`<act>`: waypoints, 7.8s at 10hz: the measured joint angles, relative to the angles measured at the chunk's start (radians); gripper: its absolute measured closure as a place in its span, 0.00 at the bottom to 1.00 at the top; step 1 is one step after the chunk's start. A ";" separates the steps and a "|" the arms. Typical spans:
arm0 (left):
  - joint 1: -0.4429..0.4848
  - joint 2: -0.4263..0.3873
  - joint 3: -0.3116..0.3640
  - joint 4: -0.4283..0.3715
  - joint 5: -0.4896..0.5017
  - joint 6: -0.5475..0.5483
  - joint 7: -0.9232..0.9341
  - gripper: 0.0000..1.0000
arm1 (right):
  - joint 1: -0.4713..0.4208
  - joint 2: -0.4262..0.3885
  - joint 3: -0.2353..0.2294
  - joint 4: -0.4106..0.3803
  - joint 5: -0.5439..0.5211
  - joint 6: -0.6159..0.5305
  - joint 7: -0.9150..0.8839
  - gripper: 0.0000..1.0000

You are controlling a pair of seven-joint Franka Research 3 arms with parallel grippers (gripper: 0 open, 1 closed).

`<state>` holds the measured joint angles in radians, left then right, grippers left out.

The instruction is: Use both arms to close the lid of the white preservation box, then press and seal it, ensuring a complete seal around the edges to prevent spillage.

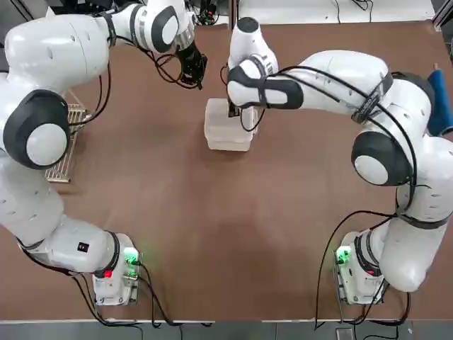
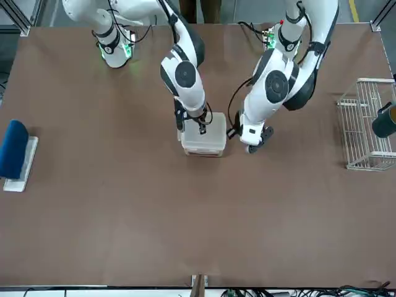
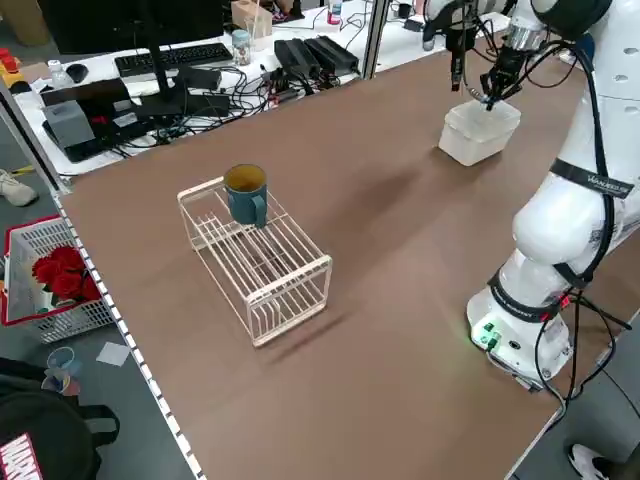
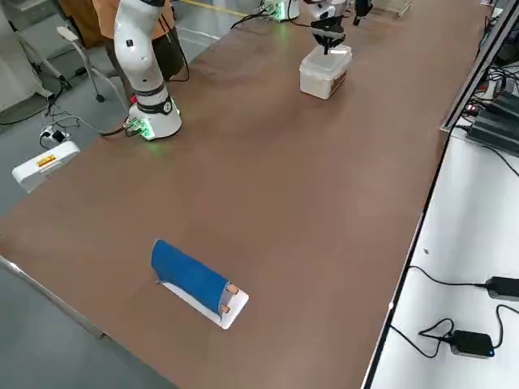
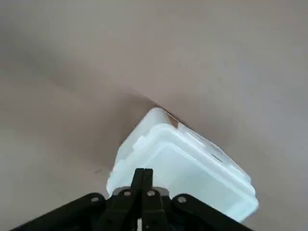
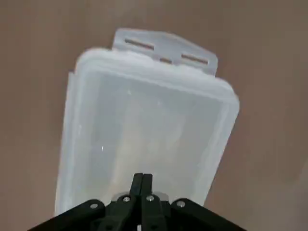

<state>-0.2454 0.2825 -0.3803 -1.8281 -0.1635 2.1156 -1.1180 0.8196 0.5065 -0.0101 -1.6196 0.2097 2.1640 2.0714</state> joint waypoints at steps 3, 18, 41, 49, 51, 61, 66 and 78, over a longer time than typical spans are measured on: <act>-0.066 0.029 -0.001 0.035 0.053 0.000 -0.074 0.99 | -0.066 -0.073 -0.015 -0.042 0.001 -0.084 -0.111 0.99; -0.334 0.378 0.027 0.331 0.260 0.141 -0.417 0.99 | -0.192 -0.084 -0.047 -0.281 0.337 -0.019 -0.630 0.99; -0.340 0.380 0.034 0.333 0.271 0.147 -0.422 0.99 | -0.162 -0.072 -0.052 -0.295 0.425 0.017 -0.634 0.99; -0.337 0.381 0.036 0.334 0.271 0.155 -0.422 0.99 | -0.149 -0.055 -0.054 -0.304 0.462 0.068 -0.638 0.99; -0.330 0.381 0.038 0.336 0.271 0.157 -0.422 0.99 | -0.149 -0.053 -0.058 -0.297 0.464 0.049 -0.639 0.99; -0.204 0.272 0.043 0.324 0.289 -0.092 -0.317 0.99 | -0.149 -0.088 -0.184 -0.062 0.333 -0.229 -0.749 0.99; -0.161 0.139 0.018 0.019 0.291 0.051 -0.294 0.99 | -0.169 0.068 -0.205 0.215 0.319 -0.297 -1.085 0.99; -0.149 0.090 0.006 -0.094 0.290 0.182 -0.290 0.99 | -0.224 0.420 -0.050 0.596 0.327 -0.294 -1.679 0.99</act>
<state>-0.3948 0.3722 -0.3746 -1.9217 0.1261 2.2979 -1.4083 0.5951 0.9266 -0.0597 -1.0239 0.5368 1.8699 0.3922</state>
